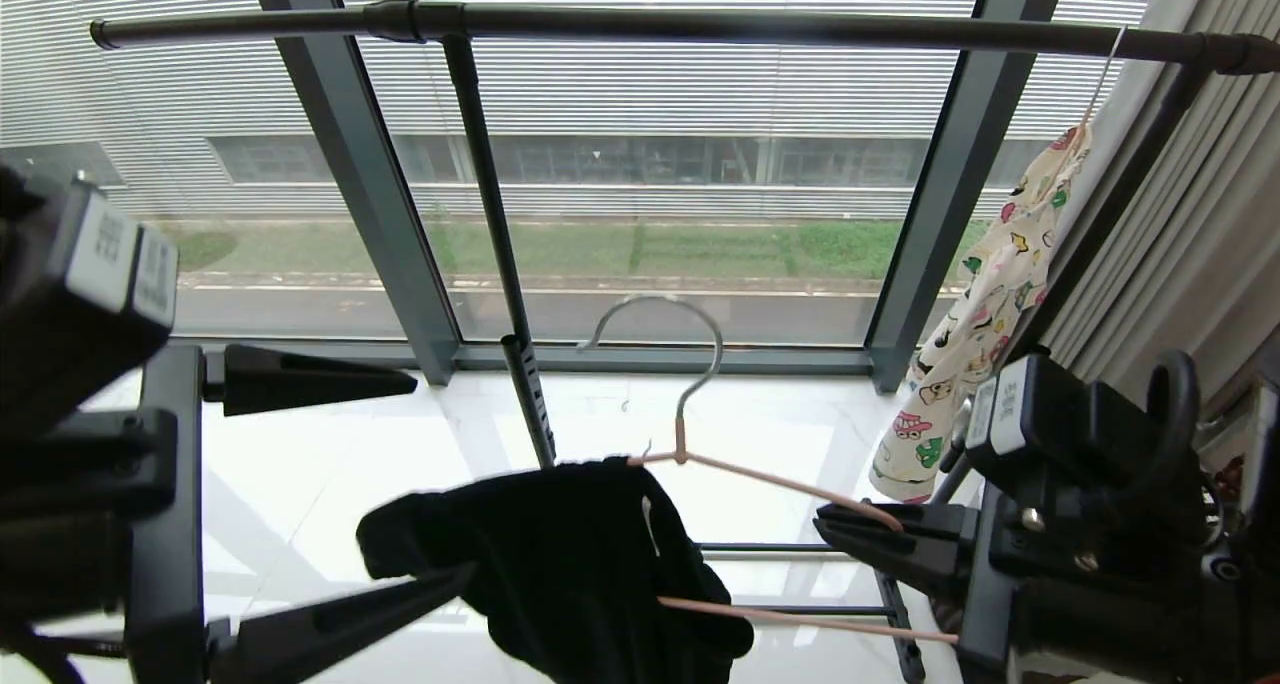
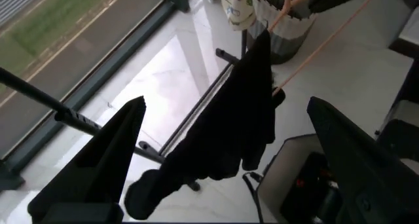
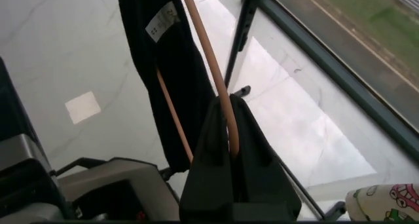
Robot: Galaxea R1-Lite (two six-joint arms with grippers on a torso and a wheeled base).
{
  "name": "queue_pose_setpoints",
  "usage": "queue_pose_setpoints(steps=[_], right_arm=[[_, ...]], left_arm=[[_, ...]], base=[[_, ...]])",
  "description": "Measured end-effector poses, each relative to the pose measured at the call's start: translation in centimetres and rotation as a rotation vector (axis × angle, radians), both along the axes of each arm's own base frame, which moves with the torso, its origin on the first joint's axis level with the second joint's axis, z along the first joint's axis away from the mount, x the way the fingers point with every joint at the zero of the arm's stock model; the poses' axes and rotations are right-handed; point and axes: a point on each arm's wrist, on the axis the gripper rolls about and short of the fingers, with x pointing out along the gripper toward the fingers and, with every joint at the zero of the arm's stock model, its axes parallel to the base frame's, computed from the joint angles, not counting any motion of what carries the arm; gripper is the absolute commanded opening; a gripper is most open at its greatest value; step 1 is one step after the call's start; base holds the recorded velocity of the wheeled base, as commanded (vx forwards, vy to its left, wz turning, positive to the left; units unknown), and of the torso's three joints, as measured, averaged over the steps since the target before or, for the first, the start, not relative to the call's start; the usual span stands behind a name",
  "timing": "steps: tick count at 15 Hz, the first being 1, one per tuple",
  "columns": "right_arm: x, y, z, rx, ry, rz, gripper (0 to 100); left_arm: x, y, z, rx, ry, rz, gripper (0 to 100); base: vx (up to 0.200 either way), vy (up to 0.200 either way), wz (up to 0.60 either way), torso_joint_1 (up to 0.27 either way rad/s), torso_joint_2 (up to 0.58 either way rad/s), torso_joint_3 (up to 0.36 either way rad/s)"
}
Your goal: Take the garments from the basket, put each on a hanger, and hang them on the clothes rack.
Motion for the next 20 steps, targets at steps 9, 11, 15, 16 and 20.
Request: queue_pose_setpoints(steps=[9,11,15,16,20], right_arm=[[-3.4,-0.3,0.4,-0.035,-0.027,0.167,0],[-3.5,-0.1,0.5,-0.033,-0.036,0.18,0],[-4.2,0.4,0.5,-0.039,-0.057,0.229,0],[-4.4,0.6,0.4,-0.041,-0.057,0.237,0],[-4.5,1.4,0.8,-0.034,-0.06,0.253,0]], left_arm=[[-1.9,-0.5,-3.4,0.08,-0.027,-0.256,100],[-2.0,-0.4,-4.2,0.096,-0.006,-0.252,100],[-2.0,-0.3,-5.5,0.129,0.044,-0.218,100],[-2.0,-0.3,-5.6,0.128,0.051,-0.215,100],[-1.8,-0.4,-5.8,0.144,0.053,-0.191,0]], base=[[0.0,0.0,0.0,0.0,0.0,0.0],[0.0,0.0,0.0,0.0,0.0,0.0],[0.0,0.0,0.0,0.0,0.0,0.0],[0.0,0.0,0.0,0.0,0.0,0.0],[0.0,0.0,0.0,0.0,0.0,0.0]])
